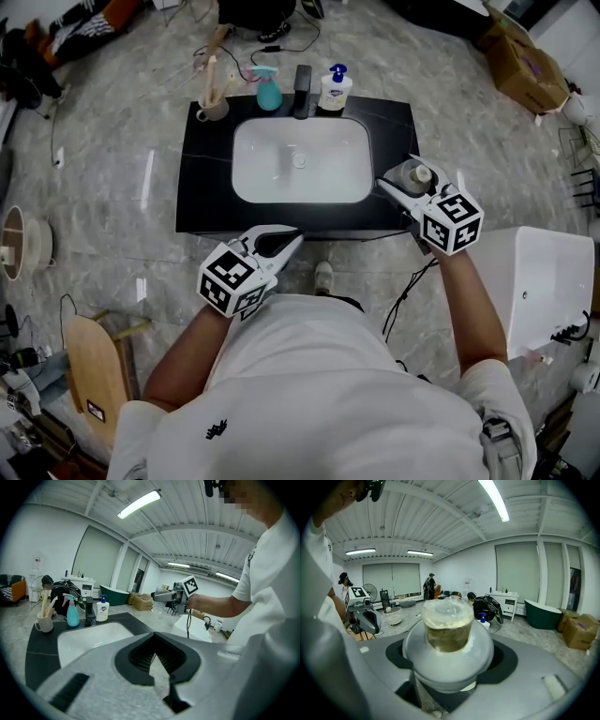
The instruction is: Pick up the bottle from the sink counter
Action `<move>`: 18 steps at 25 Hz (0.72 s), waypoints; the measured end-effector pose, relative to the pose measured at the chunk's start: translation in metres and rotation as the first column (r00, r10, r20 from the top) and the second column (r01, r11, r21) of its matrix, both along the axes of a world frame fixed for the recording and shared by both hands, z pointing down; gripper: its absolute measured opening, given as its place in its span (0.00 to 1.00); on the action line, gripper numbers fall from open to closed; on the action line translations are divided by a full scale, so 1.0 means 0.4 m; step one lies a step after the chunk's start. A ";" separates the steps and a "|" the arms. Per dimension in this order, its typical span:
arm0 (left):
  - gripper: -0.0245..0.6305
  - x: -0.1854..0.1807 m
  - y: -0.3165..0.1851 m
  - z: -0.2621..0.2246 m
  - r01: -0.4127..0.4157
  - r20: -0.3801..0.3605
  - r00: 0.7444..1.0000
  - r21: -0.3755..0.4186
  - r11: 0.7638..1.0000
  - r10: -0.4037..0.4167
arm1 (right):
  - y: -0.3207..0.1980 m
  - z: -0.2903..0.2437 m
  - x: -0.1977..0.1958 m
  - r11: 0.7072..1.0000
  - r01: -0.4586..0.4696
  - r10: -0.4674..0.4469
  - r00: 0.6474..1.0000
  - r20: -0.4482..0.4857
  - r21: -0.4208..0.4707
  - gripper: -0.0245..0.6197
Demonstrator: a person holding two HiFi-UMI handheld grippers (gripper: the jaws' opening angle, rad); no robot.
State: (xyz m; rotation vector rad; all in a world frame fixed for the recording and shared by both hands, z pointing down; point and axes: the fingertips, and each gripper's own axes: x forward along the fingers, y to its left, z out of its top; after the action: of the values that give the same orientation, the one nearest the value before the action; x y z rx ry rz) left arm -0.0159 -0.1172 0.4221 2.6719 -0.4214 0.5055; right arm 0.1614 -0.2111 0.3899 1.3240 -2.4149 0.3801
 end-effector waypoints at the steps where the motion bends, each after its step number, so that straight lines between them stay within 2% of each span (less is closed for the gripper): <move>1: 0.05 -0.006 0.002 0.001 0.001 0.000 1.000 0.000 1.000 -0.001 | 0.003 -0.001 -0.004 1.000 0.000 0.000 1.000 0.000 0.000 0.59; 18: 0.05 -0.118 0.052 0.013 0.020 -0.018 1.000 -0.008 1.000 -0.020 | 0.058 -0.001 -0.088 1.000 -0.010 0.010 1.000 -0.014 -0.008 0.59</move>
State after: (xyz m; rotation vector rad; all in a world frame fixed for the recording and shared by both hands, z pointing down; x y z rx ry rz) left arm -0.0632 -0.0964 0.4273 2.6597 -0.4401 0.4763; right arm 0.1263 -0.1878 0.3897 1.3314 -2.3938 0.3809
